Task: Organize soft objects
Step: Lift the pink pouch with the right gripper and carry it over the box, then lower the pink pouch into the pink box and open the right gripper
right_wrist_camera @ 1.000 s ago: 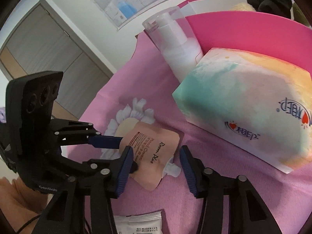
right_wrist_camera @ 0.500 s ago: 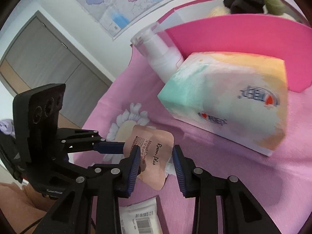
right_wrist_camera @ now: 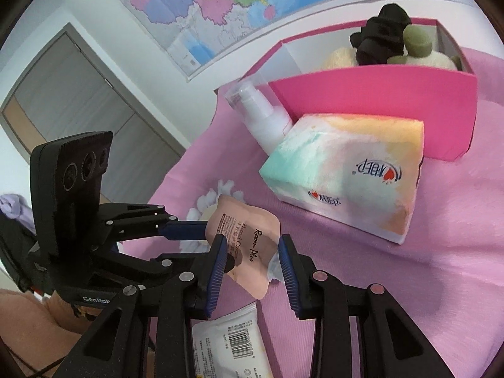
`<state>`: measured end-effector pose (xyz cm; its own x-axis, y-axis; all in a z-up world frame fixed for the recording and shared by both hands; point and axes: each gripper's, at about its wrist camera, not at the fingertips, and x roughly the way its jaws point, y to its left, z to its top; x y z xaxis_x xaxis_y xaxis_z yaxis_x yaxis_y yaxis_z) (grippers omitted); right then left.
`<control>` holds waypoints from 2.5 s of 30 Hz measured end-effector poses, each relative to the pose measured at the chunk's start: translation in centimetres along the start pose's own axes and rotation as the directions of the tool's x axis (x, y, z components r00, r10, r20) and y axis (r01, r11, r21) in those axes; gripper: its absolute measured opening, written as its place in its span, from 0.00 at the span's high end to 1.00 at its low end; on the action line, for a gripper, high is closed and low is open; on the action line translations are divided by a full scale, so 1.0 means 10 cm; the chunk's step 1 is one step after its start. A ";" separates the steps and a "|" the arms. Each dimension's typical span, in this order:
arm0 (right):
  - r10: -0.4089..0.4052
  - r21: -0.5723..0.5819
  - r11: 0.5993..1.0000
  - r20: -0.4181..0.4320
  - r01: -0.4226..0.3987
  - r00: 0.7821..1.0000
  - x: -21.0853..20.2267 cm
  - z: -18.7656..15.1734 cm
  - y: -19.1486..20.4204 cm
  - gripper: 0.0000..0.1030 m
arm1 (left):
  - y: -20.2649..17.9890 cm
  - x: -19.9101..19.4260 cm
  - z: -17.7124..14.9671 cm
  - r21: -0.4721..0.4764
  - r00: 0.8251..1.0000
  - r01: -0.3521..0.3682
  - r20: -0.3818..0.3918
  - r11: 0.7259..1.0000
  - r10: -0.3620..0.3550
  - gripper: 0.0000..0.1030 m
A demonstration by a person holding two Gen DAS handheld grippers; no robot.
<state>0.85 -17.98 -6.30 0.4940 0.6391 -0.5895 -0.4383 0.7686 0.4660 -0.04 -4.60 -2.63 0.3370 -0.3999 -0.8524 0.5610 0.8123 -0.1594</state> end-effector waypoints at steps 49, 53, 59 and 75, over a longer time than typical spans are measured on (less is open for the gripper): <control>-0.037 -0.101 0.993 0.248 0.063 0.968 -0.72 0.78 0.10 0.67 | -0.09 -0.60 0.94 0.045 0.973 -0.041 0.229 0.998 0.029 0.60; -0.035 -0.103 0.993 0.254 0.063 0.967 -0.71 0.85 0.09 0.67 | -0.06 -0.60 1.00 0.040 0.972 -0.049 0.233 0.998 0.038 0.60; -0.037 -0.107 0.992 0.263 0.067 0.964 -0.68 0.96 0.08 0.67 | -0.04 -0.61 1.09 0.039 0.970 -0.066 0.238 0.997 0.055 0.60; -0.045 -0.092 0.993 0.266 0.072 0.963 -0.57 1.16 0.01 0.67 | 0.10 -0.55 1.28 0.023 0.970 -0.084 0.230 0.996 0.077 0.60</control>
<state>6.68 -21.21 4.77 0.6953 0.5881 -0.4132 -0.4686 0.8068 0.3600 8.40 -7.03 8.25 0.5437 -0.4233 -0.7247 0.5481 0.8330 -0.0753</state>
